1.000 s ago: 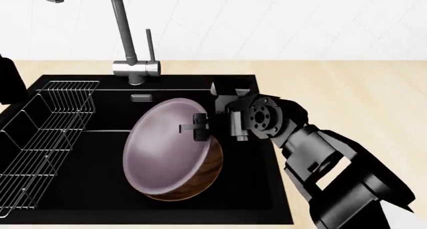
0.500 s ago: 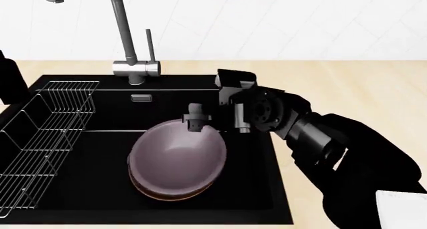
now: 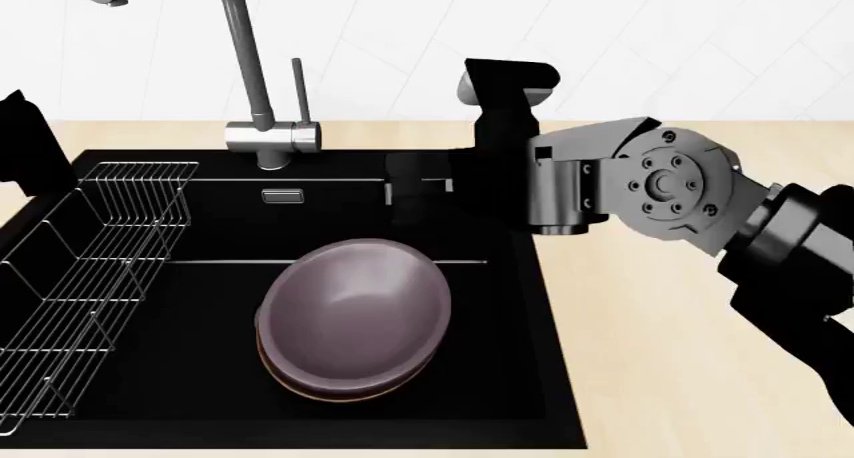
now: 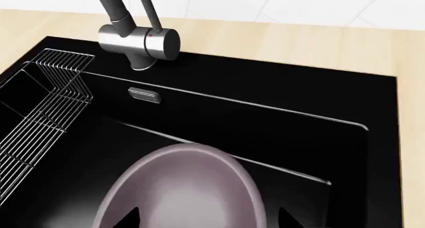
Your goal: Stack the bowls in the sink.
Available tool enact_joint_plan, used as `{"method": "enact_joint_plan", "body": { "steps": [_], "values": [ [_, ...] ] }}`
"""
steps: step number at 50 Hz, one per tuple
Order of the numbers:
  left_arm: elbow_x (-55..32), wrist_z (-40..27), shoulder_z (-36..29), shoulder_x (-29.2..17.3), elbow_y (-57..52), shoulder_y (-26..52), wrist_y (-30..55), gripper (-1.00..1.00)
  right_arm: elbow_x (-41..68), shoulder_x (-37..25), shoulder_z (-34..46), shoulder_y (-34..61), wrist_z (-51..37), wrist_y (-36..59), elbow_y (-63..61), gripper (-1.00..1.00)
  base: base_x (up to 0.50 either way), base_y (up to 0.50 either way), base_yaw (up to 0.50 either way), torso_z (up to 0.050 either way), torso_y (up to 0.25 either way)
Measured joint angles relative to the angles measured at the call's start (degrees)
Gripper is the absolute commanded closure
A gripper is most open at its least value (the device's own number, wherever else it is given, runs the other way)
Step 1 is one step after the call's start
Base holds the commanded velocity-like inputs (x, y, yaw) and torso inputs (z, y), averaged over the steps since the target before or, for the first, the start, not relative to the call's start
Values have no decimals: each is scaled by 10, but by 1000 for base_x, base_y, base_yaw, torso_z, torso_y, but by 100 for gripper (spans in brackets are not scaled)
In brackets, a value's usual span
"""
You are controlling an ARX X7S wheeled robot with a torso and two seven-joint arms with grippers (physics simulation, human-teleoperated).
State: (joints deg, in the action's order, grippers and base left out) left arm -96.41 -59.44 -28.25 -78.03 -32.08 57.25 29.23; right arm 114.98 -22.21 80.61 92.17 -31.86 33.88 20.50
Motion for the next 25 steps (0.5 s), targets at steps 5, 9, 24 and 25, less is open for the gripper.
{"method": "enact_joint_plan", "body": {
  "steps": [5,9,24,25],
  "values": [
    [-15,-3,6,-11,-21,-20,-30,-100,-9,-52,-9,11,-36,-4,-95,-100,0,0,0,0,0],
    [-27,-7,10,-27,-42,-37,-56,-100,-12,-97,-19,18,-67,-9,-172,-100,0,0,0,0,0],
    [-70,-46,37,-95,-143,-57,-115,-100,-16,-290,-71,36,-168,-38,-449,-100,0,0,0,0,0],
    [-74,-51,41,-97,-150,-56,-115,-100,-16,-303,-75,37,-174,-40,-466,-100,0,0,0,0,0]
  ]
}}
